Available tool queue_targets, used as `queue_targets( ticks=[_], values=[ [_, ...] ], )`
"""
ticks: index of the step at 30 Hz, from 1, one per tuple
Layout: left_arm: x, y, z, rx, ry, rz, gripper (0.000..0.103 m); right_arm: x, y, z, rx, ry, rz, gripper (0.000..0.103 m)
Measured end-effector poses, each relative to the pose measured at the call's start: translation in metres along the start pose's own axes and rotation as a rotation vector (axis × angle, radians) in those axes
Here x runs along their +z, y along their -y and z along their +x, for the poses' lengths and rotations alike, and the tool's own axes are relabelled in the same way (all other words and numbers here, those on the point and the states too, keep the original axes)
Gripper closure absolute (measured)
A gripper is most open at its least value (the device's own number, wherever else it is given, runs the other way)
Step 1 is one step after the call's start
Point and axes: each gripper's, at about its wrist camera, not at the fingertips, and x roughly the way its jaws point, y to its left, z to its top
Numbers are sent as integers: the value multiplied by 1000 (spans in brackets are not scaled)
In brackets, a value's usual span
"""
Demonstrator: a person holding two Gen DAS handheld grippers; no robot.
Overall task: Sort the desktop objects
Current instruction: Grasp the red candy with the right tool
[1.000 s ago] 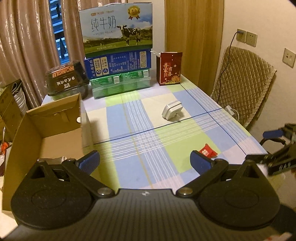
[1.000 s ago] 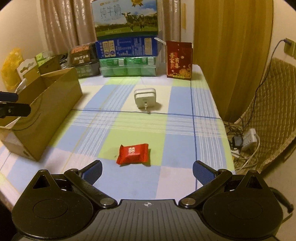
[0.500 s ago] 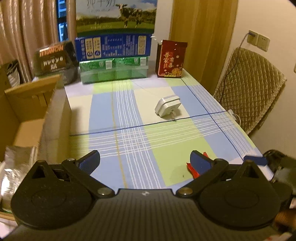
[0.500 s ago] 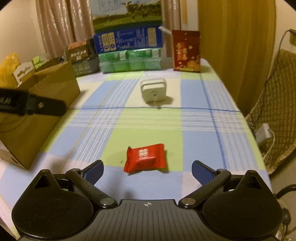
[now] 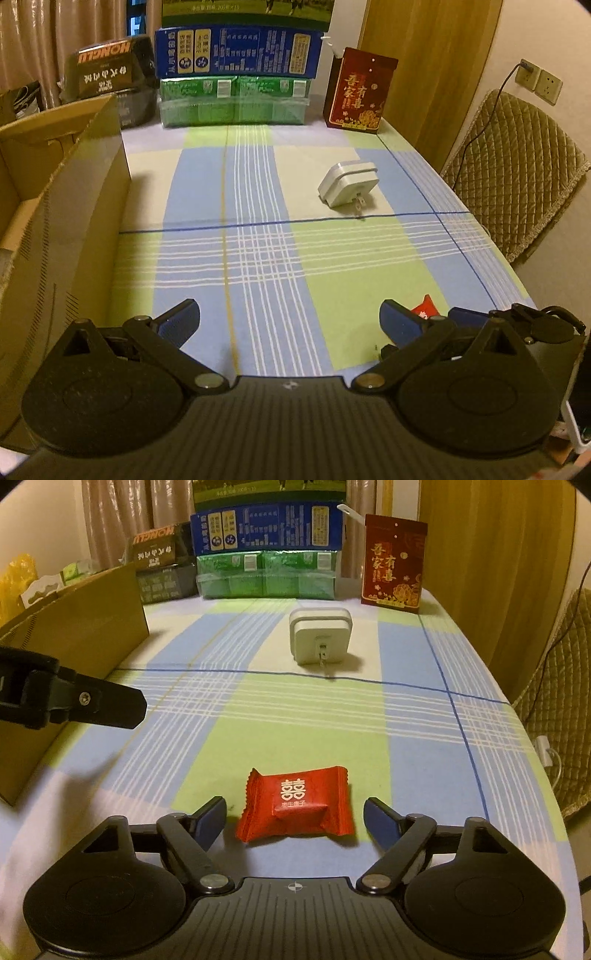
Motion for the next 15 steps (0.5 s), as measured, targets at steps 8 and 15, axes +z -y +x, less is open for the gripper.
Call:
queue_targets(
  ticks=[8,15],
  values=[
    [-4,-1,9,-10,-9,-4,1,-2,2,5,-11,15,-18,36],
    [-4,-1,10,-14,-10,-2,1,0,-1,5,-6,22,-33,50]
  ],
)
